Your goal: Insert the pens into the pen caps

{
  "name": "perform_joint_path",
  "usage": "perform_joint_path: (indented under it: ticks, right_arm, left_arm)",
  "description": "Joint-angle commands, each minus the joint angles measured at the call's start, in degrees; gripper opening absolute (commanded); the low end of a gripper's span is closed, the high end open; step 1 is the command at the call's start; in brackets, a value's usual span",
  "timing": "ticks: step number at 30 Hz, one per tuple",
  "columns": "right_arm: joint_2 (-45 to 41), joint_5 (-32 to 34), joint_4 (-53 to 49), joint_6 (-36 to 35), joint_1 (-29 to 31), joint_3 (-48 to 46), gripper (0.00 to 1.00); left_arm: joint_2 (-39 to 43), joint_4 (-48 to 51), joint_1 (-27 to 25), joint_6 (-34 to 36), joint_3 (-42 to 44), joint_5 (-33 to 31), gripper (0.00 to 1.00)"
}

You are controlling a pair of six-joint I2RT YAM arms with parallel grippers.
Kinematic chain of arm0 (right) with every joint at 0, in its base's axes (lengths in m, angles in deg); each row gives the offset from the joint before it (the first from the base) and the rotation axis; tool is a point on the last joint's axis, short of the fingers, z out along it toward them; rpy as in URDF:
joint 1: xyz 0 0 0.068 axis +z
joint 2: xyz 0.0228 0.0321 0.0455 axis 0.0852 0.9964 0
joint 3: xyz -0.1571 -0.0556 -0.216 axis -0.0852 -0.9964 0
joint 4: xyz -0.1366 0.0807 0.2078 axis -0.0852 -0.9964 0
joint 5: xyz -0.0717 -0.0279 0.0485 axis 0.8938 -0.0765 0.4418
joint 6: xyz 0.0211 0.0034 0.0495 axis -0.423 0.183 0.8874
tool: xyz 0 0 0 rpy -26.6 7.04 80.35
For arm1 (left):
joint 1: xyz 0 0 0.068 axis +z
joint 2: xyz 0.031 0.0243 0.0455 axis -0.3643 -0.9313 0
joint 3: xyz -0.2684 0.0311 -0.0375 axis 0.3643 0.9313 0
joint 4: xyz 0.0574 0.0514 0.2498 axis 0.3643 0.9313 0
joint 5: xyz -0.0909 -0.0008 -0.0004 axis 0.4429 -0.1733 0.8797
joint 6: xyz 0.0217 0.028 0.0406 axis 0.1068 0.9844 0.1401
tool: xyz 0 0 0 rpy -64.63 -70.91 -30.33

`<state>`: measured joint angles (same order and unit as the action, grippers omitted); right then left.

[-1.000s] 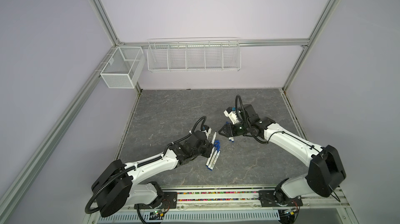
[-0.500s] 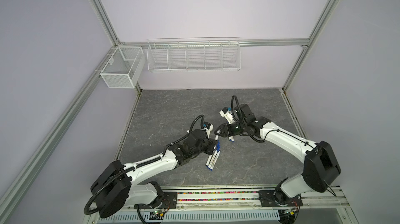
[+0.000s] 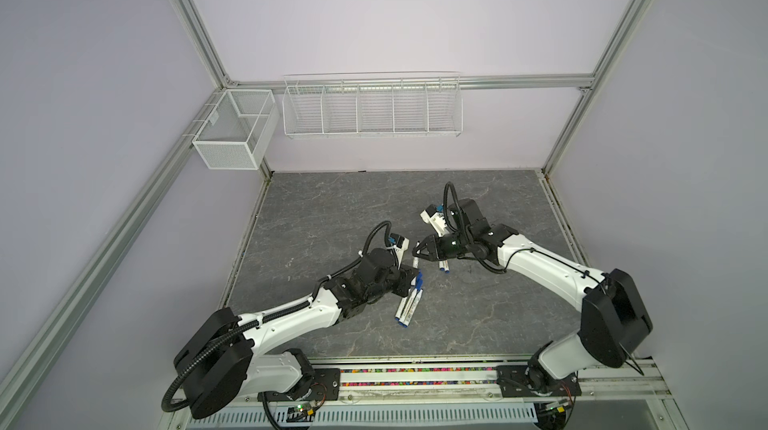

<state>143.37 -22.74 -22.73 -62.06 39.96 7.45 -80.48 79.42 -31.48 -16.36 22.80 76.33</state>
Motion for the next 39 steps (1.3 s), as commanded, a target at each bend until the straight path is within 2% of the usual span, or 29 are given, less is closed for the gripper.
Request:
perform_joint_path:
  ticks: [1,3,5,7,22,25,30,31,32,34,36,39]
  right_arm:
    - [-0.82,-0.61,1.97,-0.35,-0.24,-1.24,0.08]
    - [-1.18,-0.9,2.16,-0.44,-0.32,-1.35,0.07]
    - [-1.4,-1.1,2.25,-0.5,-0.31,-1.43,0.07]
    - [-1.48,-1.42,2.26,-0.72,-0.4,-1.33,0.07]
    - [-1.5,-1.71,1.63,-1.23,-0.36,-1.28,0.07]
    - [-1.73,-1.71,1.77,-1.23,-0.36,-1.43,0.07]
    - [-2.3,-1.39,1.68,-1.31,-0.56,-1.78,0.07]
    - [-2.3,-1.26,1.43,-1.4,-0.58,-1.87,0.08]
    - [-2.41,-0.78,1.01,-1.5,-0.59,-1.87,0.12]
    - [-2.17,0.47,-0.51,-2.16,-0.61,-1.63,0.28]
    - [-1.51,2.18,-2.59,-2.95,-0.36,-1.39,0.4]
    - [-0.14,5.88,-5.68,-4.33,0.28,-1.17,0.45]
  left_arm:
    - [-0.07,-0.67,-0.03,-0.04,0.41,-0.58,0.04]
    - [-0.43,-0.93,0.0,-0.04,0.38,-1.09,0.22]
    - [-1.01,-1.53,0.01,0.51,0.14,-1.21,0.32]
    - [-1.71,-1.77,-0.05,0.88,-0.45,-1.56,0.33]
    - [-4.66,-0.03,0.1,3.84,-5.34,-1.41,0.25]
    - [-5.34,-0.01,0.1,3.75,-5.61,-1.15,0.19]
    - [-5.31,0.83,0.15,2.77,-5.24,-1.37,0.0]
    - [-5.01,1.23,0.12,1.88,-5.07,-1.99,0.0]
    - [-4.45,1.6,0.19,1.08,-4.73,-2.64,0.0]
    - [-3.27,1.66,0.14,-0.24,-3.4,-4.45,0.0]
    - [-1.63,1.7,0.18,-2.39,-1.56,-7.68,0.0]
    - [1.19,1.5,0.19,-6.07,1.91,-13.67,0.0]
